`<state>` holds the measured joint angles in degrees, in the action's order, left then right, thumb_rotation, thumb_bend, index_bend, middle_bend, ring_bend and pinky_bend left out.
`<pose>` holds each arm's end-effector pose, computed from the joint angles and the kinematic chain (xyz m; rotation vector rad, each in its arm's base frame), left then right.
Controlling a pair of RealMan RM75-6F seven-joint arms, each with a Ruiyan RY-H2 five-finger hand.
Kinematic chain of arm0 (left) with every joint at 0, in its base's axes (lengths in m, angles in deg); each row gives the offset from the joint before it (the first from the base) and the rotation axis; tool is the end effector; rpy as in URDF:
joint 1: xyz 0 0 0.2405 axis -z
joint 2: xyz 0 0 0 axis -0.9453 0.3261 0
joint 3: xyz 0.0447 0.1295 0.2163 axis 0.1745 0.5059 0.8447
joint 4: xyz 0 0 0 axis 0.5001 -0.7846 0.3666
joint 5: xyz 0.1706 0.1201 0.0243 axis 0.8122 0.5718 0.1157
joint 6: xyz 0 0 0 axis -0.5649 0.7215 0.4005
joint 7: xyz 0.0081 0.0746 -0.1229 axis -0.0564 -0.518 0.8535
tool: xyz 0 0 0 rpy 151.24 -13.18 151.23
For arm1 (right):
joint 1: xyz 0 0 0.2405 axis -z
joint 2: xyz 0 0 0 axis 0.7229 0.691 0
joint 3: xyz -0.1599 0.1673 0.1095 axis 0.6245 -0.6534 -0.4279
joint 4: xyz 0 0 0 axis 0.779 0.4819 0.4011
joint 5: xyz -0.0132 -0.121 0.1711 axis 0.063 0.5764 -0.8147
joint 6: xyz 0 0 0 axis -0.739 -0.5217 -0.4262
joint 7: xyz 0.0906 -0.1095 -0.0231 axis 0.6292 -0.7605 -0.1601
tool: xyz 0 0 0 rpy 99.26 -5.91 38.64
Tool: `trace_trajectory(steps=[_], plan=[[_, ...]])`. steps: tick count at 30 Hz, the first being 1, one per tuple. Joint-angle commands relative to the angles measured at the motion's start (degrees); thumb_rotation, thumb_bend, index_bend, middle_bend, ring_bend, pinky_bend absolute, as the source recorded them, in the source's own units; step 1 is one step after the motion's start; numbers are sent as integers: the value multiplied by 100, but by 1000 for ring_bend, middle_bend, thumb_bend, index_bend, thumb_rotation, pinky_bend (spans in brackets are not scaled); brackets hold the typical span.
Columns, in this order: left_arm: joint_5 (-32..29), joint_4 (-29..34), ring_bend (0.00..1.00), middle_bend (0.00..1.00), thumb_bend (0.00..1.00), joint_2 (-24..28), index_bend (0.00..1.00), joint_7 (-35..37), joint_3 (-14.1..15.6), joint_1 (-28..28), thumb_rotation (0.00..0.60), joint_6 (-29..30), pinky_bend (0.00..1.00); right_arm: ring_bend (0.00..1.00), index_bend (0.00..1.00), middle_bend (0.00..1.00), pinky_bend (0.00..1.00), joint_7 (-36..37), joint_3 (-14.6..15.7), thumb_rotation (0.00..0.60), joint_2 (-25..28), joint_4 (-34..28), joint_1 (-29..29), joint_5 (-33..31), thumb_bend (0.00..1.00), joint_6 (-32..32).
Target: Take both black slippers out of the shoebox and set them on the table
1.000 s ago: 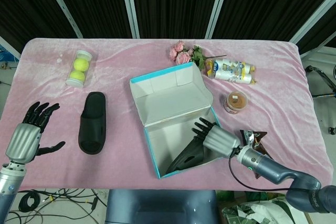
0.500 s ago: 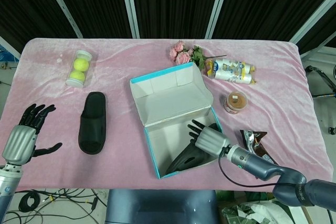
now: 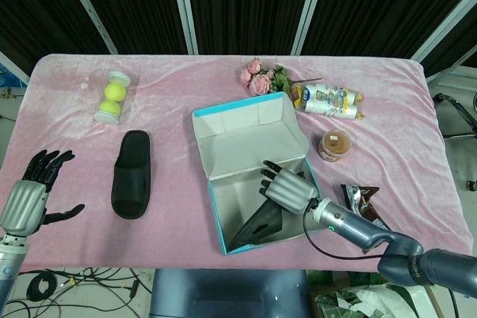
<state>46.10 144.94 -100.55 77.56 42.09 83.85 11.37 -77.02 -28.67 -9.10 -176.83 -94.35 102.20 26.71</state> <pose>-0.2834 0.2167 0.1400 -1.4884 -0.9175 -1.1974 -0.1317 -0.3226 0.0207 2.4071 -0.3810 0.8610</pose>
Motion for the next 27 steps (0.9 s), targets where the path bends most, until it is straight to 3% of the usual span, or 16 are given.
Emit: trace_trajectory(steps=[1, 10, 16, 27], plan=[[8, 10, 74, 181, 0, 9, 0, 9, -9, -3, 600, -7, 19, 207, 677, 448, 128, 287, 55, 600, -53, 106, -26, 144, 336, -195], [6, 47, 73, 186, 0, 29, 0, -15, -37, -24, 600, -32, 19, 207, 678, 448, 128, 514, 29, 600, 186, -89, 2, 248, 337, -681], [40, 95, 74, 193, 0, 38, 0, -79, -65, -1, 600, -60, 19, 207, 684, 448, 128, 679, -118, 600, 620, -462, 262, 202, 337, -1383], [118, 239, 73, 195, 0, 76, 0, -214, -107, 42, 600, -81, 19, 213, 701, 448, 128, 1239, -389, 600, 1034, -447, 777, -203, 349, -2309]])
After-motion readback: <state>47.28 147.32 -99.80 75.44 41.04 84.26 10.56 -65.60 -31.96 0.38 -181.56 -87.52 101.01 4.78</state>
